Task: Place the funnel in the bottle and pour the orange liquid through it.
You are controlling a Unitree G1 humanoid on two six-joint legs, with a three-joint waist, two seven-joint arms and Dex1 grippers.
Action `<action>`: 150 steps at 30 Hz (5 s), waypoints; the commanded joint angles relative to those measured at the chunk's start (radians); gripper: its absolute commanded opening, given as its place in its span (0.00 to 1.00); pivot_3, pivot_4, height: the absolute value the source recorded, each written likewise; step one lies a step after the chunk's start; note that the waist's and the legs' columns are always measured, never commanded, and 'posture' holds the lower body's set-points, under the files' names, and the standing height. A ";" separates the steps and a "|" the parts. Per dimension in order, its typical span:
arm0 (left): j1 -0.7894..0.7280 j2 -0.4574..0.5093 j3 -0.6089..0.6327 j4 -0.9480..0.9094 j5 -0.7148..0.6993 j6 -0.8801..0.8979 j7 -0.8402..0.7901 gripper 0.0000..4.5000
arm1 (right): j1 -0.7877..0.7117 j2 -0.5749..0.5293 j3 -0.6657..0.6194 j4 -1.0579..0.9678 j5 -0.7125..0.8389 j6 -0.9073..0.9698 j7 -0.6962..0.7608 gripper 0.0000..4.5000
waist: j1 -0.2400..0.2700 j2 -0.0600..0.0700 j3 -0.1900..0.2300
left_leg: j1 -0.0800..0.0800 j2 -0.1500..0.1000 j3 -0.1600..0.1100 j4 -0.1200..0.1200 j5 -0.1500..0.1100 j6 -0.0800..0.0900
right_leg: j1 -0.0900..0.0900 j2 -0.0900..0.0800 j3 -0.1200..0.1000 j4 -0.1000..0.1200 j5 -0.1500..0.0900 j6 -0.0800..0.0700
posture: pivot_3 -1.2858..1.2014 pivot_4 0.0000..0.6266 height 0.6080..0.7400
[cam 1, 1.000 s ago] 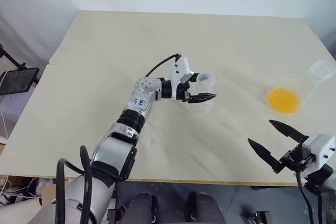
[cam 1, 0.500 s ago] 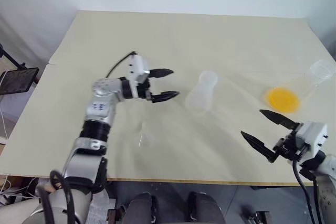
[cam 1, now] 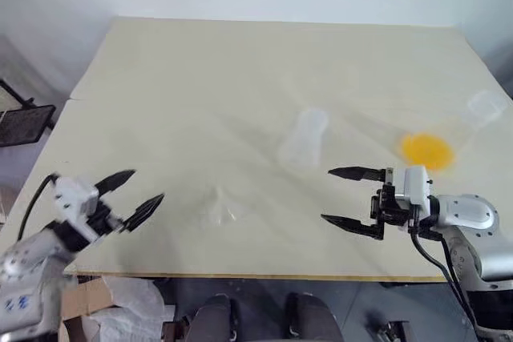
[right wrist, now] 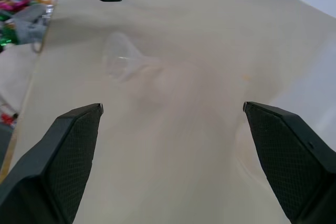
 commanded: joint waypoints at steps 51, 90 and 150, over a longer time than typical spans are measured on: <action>-0.140 -0.143 -0.433 -0.158 0.040 0.180 0.316 0.00 | 0.143 -0.003 -0.107 -0.015 -0.010 -0.054 -0.119 1.00 | 0.004 0.002 -0.001 | 0.002 0.001 0.002 0.000 -0.003 0.000 | 0.004 0.002 0.001 -0.005 0.000 0.000 | 0.52 0.24 1.00; -1.815 -0.073 -0.859 0.997 -0.131 1.205 -0.236 0.00 | 0.367 0.349 -0.310 -0.296 0.038 -0.107 -0.655 1.00 | 0.001 0.004 0.001 | 0.000 -0.003 0.012 -0.005 0.000 -0.004 | -0.009 0.009 0.012 0.000 -0.001 0.001 | 0.52 0.24 1.00; -0.563 0.058 -0.400 0.117 -0.027 0.145 -0.343 0.99 | 0.466 0.309 -0.621 -0.042 0.144 -0.148 -0.683 1.00 | 0.001 0.007 -0.002 | -0.011 -0.001 0.013 0.004 0.000 0.000 | -0.021 0.005 0.017 0.012 -0.001 0.000 | 0.52 0.24 1.00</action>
